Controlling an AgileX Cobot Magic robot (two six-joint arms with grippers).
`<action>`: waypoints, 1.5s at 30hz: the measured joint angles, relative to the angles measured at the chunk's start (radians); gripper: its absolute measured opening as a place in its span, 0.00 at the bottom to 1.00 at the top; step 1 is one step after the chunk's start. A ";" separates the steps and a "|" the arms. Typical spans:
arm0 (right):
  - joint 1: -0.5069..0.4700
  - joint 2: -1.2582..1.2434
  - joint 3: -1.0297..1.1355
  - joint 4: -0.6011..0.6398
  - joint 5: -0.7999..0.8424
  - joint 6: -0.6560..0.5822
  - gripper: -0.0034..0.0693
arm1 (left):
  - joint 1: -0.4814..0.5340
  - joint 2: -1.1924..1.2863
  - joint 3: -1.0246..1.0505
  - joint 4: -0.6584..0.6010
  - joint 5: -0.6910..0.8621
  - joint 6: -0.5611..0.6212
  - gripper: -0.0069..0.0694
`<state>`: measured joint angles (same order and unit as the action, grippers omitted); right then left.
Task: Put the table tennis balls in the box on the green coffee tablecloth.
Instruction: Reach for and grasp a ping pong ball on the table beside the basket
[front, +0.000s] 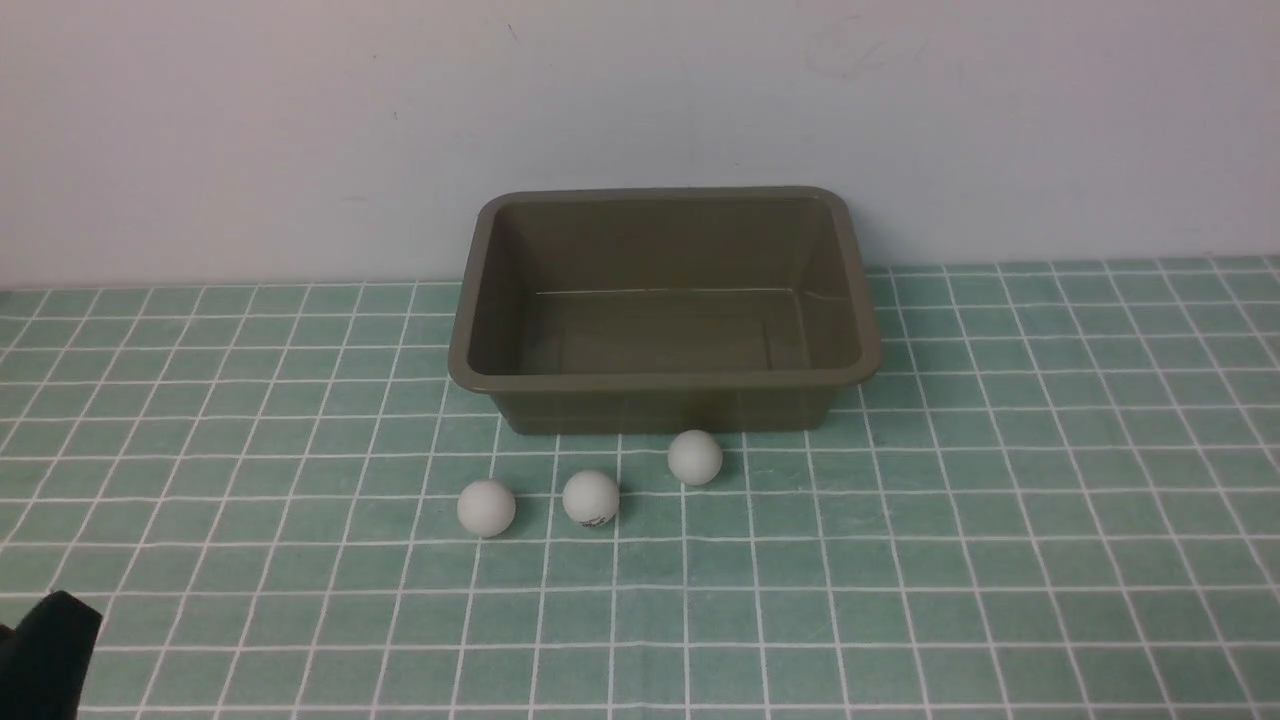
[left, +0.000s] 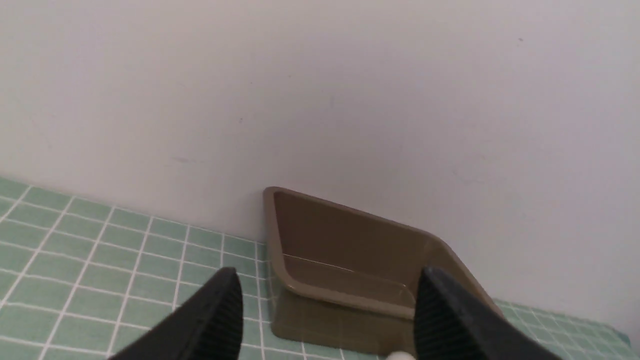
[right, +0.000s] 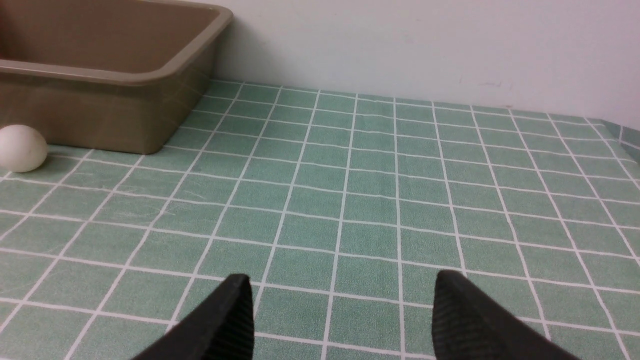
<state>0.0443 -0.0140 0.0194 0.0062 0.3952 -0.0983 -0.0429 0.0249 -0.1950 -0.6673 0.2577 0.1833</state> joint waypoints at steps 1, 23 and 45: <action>0.000 0.000 0.000 0.000 0.000 0.000 0.65 | 0.000 0.025 -0.030 0.000 0.032 0.017 0.64; 0.000 0.000 0.000 0.000 0.000 0.000 0.65 | 0.000 1.097 -0.656 0.008 0.448 0.454 0.64; 0.000 0.000 0.000 0.000 0.000 0.000 0.65 | 0.000 1.634 -0.832 -0.107 0.478 0.914 0.72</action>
<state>0.0443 -0.0140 0.0194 0.0062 0.3952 -0.0983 -0.0429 1.6590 -1.0265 -0.7742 0.7358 1.0973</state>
